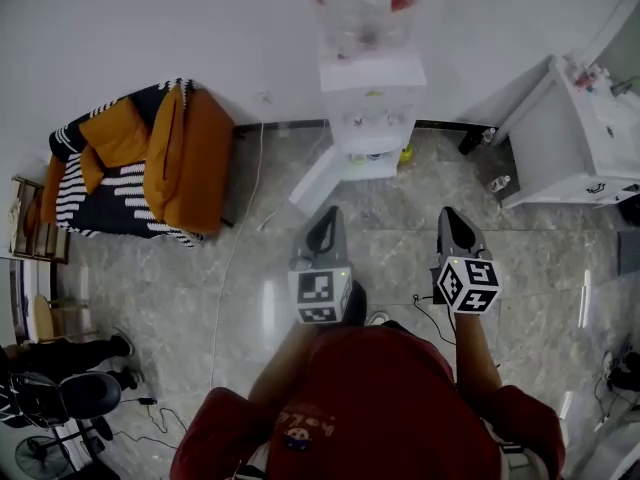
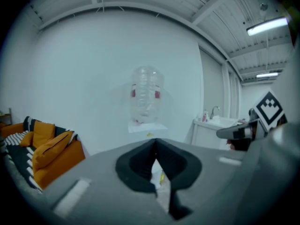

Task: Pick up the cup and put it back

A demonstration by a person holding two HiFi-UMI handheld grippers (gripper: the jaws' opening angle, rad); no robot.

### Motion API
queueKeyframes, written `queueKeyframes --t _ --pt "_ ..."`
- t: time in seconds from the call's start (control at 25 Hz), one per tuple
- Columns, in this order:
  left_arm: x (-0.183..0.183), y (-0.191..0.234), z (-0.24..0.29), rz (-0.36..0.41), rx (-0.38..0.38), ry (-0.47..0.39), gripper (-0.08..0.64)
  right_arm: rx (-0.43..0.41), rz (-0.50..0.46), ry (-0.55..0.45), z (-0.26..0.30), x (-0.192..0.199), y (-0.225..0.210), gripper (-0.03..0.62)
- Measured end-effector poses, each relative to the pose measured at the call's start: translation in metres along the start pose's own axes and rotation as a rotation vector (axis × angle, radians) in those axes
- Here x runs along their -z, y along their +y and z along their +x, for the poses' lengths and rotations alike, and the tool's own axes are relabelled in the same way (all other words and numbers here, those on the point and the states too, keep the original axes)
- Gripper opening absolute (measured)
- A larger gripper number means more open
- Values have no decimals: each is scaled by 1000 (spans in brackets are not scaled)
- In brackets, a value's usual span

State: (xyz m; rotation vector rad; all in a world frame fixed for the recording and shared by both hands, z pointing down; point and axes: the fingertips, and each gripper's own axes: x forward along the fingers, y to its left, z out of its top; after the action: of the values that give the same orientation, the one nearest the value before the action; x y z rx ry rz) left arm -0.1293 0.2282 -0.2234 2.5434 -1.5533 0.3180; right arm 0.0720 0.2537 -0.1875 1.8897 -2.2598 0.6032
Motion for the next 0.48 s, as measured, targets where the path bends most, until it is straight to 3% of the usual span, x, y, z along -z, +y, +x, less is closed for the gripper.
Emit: queueKeyframes --t 0.24,0.48 --pt "-13 52 49 11 12 5 -1 -13 -15 -2 74 -32 24 -2" --pt "-15 92 90 10 36 18 -1 7 -7 14 125 -40 35 -2"
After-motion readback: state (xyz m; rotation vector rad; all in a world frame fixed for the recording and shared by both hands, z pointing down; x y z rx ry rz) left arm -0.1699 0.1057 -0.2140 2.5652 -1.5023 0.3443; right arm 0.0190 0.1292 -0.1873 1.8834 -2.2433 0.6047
